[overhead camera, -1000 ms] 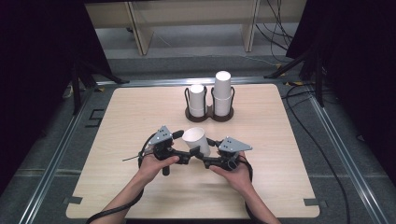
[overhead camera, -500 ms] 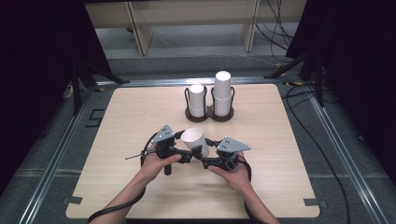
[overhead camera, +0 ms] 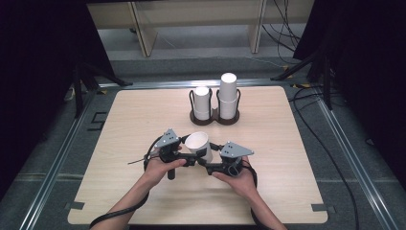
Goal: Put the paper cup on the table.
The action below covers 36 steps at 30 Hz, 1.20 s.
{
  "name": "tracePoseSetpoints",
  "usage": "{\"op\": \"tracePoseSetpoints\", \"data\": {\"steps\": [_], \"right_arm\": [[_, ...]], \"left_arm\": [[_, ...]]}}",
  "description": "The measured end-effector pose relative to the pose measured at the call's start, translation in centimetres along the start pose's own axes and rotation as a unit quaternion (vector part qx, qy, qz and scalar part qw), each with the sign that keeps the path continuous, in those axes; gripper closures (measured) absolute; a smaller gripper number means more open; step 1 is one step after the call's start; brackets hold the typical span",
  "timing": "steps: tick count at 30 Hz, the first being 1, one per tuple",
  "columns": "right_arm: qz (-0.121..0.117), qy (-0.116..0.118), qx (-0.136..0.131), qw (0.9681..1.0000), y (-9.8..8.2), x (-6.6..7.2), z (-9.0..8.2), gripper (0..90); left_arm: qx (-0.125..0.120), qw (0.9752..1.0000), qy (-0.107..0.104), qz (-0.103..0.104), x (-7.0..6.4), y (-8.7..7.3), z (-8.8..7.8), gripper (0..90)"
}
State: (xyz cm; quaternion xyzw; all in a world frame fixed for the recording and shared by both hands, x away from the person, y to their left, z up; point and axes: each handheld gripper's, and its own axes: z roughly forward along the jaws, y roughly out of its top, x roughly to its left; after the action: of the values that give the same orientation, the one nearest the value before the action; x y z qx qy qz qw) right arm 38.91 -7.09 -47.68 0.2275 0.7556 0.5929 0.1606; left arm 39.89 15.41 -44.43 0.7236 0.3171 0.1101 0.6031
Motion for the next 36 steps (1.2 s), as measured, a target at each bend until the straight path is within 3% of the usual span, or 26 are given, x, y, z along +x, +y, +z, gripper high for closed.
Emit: {"op": "tracePoseSetpoints", "data": {"steps": [1,2,3,5,6,7,9,11,18,20,22,28,30,31,34,35,36], "right_arm": [[0.011,0.011,-0.006,0.9999,-0.1,0.1,0.2,29.7],[0.005,0.011,-0.002,0.9999,0.0,0.1,0.2,29.4],[-0.007,-0.004,0.001,1.0,0.0,0.1,0.1,29.1],[0.009,0.013,0.016,0.9997,0.0,0.3,0.2,27.2],[-0.009,0.001,0.015,0.9998,0.1,0.2,0.1,26.1],[-0.015,0.004,0.012,0.9998,0.0,0.1,0.2,24.7],[-0.011,-0.001,0.018,0.9998,-0.1,0.3,0.3,22.4],[-0.016,0.015,0.02,0.9996,-0.2,0.2,0.4,21.0],[-0.027,0.005,0.034,0.999,-0.1,0.1,-0.1,19.1],[-0.016,0.007,0.034,0.9993,-0.2,0.1,-0.3,19.8],[-0.028,0.008,0.035,0.999,-0.2,-0.2,-0.7,20.0],[0.001,-0.01,0.032,0.9994,-0.4,-0.9,-2.1,21.5],[-0.005,-0.017,0.024,0.9996,-0.4,-1.3,-2.5,22.1],[0.003,-0.027,0.026,0.9993,-0.5,-1.4,-2.9,22.4],[0.023,-0.024,0.03,0.999,-0.7,-1.4,-3.6,22.7],[0.036,-0.021,0.031,0.9987,-0.9,-1.4,-3.7,22.7],[0.024,-0.023,0.034,0.9989,-0.9,-1.6,-4.0,22.8]], "left_arm": [[-0.009,0.9999,-0.007,0.001,0.0,-0.1,0.1,17.8],[-0.007,1.0,-0.002,0.001,-0.1,0.0,0.0,18.3],[-0.004,1.0,0.001,0.007,-0.1,0.0,-0.1,18.7],[-0.006,0.9999,0.003,0.01,-0.2,0.1,-0.2,19.5],[-0.006,0.9999,0.003,0.014,-0.2,0.1,-0.2,19.6],[-0.006,0.9998,0.004,0.018,-0.2,0.1,-0.3,19.8],[-0.012,0.9996,0.003,0.025,-0.2,0.1,-0.3,19.9],[-0.001,0.9993,0.012,0.035,-0.2,0.2,-0.6,20.1],[-0.004,0.9979,0.034,0.054,0.1,0.2,-1.4,20.0],[-0.002,0.9976,0.043,0.054,0.3,0.3,-1.8,19.9],[-0.002,0.997,0.048,0.06,0.5,0.3,-2.3,19.8],[-0.001,0.9951,0.071,0.068,0.7,0.2,-3.6,19.5],[0.002,0.994,0.081,0.074,0.8,-0.1,-4.0,19.5],[0.002,0.9935,0.082,0.079,0.9,-0.2,-4.2,19.5],[0.0,0.9933,0.082,0.082,1.0,-0.5,-4.5,19.4],[0.007,0.9935,0.086,0.074,1.0,-0.7,-4.9,19.4],[0.006,0.9936,0.087,0.071,1.0,-0.8,-5.0,19.3]]}}
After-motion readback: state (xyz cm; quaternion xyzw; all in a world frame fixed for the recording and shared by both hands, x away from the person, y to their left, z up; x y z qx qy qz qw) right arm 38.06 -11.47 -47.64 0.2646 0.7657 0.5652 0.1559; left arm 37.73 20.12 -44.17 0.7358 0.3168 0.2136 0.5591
